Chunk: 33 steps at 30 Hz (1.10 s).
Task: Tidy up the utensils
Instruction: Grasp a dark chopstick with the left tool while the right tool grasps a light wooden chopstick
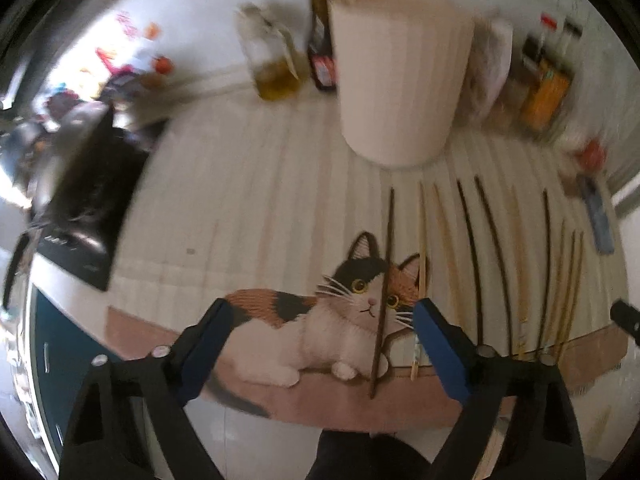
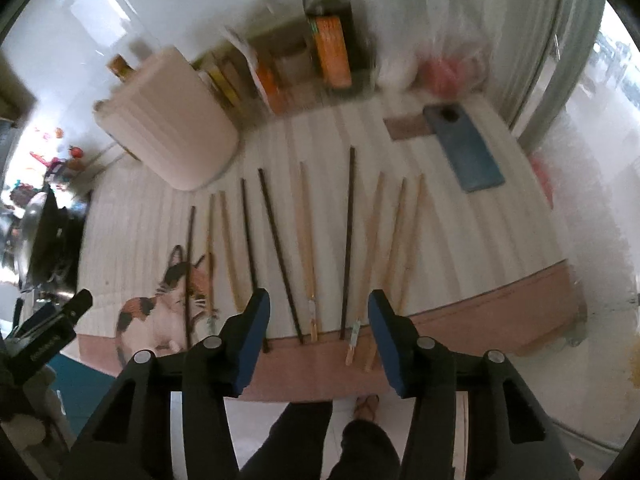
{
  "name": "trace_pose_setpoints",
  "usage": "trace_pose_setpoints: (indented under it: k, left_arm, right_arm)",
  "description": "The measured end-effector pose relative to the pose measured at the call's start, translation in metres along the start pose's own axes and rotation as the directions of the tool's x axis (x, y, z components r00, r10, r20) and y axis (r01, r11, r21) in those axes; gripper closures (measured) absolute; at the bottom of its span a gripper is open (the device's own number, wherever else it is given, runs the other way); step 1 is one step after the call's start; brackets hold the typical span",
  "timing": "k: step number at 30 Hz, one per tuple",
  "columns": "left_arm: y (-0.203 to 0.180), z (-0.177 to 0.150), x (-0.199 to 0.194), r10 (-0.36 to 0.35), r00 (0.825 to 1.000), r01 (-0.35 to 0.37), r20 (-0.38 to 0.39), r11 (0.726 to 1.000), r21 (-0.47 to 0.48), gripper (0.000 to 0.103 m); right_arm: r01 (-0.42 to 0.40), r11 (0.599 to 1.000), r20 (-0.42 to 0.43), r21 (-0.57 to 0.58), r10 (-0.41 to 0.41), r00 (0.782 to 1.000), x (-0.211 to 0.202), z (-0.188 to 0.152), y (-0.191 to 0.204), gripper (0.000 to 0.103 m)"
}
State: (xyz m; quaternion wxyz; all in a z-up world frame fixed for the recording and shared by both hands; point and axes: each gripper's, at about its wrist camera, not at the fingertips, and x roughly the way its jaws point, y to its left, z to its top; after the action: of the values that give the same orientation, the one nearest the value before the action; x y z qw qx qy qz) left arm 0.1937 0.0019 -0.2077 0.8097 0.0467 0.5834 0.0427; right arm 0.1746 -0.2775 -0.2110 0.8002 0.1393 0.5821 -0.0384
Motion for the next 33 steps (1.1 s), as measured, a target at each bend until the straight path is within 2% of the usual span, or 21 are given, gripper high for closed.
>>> trace_pose_setpoints:
  k: [3,8,11,17,20,22,23,27,30,33]
  left_arm:
    - [-0.011,0.010,0.041,-0.052,0.995,0.055,-0.081,0.998,0.035,0.029]
    - [-0.025,0.022,0.090,-0.099,0.981,0.117,-0.166,0.988,0.105,0.031]
    - [-0.027,0.026,0.110,-0.127,0.970,0.152,-0.209,0.982,0.113,0.050]
    - [-0.022,0.030,0.116,-0.162,0.966,0.187,-0.204,0.976,0.113,0.068]
    - [-0.020,0.030,0.117,-0.160,0.964,0.187,-0.212,0.975,0.117,0.089]
    - [-0.019,0.030,0.118,-0.155,0.966,0.181,-0.205,0.977,0.115,0.095]
    - [-0.022,0.033,0.121,-0.151,0.966,0.179,-0.210,0.977,0.117,0.098]
    - [-0.018,0.035,0.121,-0.145,0.964,0.170,-0.221,0.981,0.097,0.100]
    - [-0.008,0.037,0.117,-0.159,0.957,0.182,-0.241,0.981,0.074,0.100]
    - [0.002,0.044,0.105,-0.273,0.929,0.278,-0.249,0.960,-0.017,0.097]
  right_arm:
    - [0.010,1.000,-0.050,0.024,-0.008,0.999,0.039,0.015,0.003,0.050]
    - [0.044,0.998,-0.120,0.053,-0.037,0.992,0.090,0.036,0.006,0.050]
    - [0.064,0.996,-0.155,0.060,-0.054,0.986,0.118,0.048,0.009,0.050]
    - [0.083,0.996,-0.194,0.030,-0.076,0.978,0.157,0.066,0.023,0.050]
    - [0.116,0.993,-0.205,-0.002,-0.114,0.972,0.173,0.074,0.032,0.052]
    - [0.123,0.992,-0.222,-0.025,-0.125,0.967,0.181,0.076,0.037,0.062]
    - [0.135,0.990,-0.237,-0.044,-0.141,0.961,0.186,0.075,0.039,0.075]
    - [0.141,0.987,-0.242,-0.071,-0.154,0.958,0.187,0.071,0.042,0.093]
    - [0.124,0.990,-0.282,-0.065,-0.137,0.950,0.184,0.062,0.038,0.096]
    - [0.105,0.993,-0.317,-0.061,-0.119,0.941,0.185,0.056,0.034,0.096]
